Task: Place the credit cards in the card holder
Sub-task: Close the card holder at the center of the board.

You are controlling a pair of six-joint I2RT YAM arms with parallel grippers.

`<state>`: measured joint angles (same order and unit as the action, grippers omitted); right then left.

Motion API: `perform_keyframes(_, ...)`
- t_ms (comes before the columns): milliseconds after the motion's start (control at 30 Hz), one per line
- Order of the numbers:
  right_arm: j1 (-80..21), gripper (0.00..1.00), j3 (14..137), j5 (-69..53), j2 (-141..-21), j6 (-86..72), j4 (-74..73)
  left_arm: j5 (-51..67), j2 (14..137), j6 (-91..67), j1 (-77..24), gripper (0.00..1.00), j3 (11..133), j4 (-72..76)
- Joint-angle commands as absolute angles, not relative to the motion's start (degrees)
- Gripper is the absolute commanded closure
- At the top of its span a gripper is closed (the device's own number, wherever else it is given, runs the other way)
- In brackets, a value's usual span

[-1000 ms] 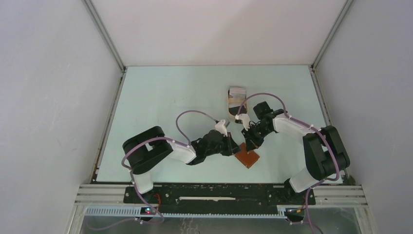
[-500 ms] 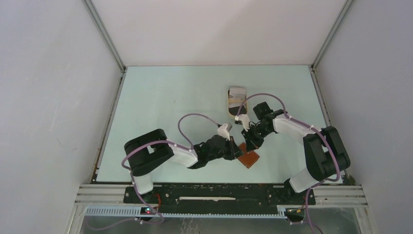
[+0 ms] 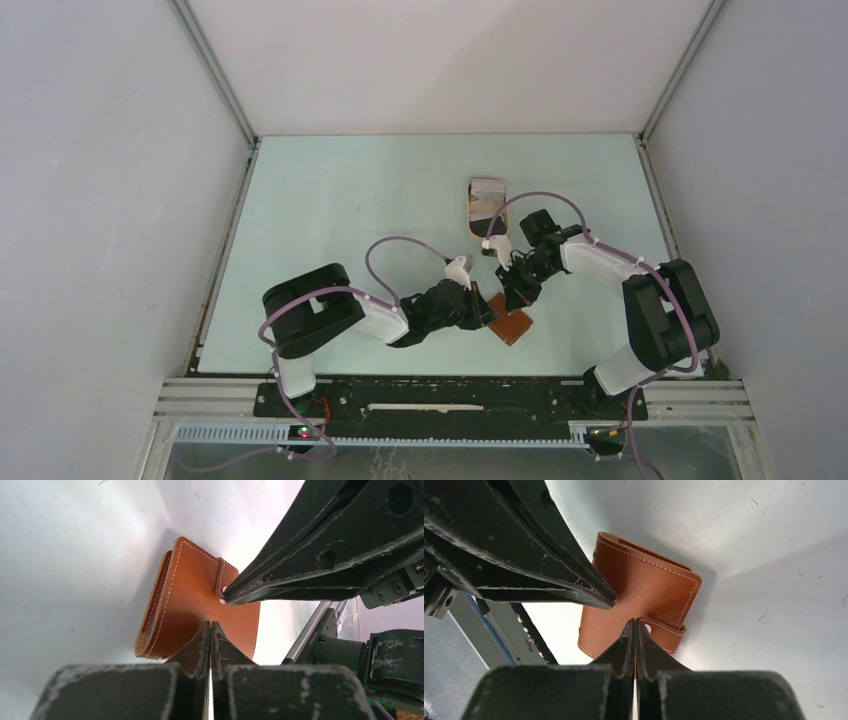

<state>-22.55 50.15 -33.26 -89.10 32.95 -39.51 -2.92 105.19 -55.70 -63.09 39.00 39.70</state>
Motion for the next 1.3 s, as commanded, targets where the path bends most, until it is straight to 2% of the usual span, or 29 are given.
perform_keyframes(0, -23.1, 1.00, 48.2, -31.4, -90.0, 35.4, -41.4, -4.5, 106.0, -57.0, -63.3, 0.99, 38.9, 40.5)
perform_keyframes(800, -19.7, 1.00, 47.8, -33.1, -88.9, 37.6, -41.8, -4.6, 100.9, -54.5, -63.8, 0.97, 33.0, 48.7)
perform_keyframes(1267, -21.0, 1.00, 47.3, -29.6, -89.6, 38.9, -41.6, -6.2, 97.0, -52.9, -64.1, 0.97, 30.8, 48.7)
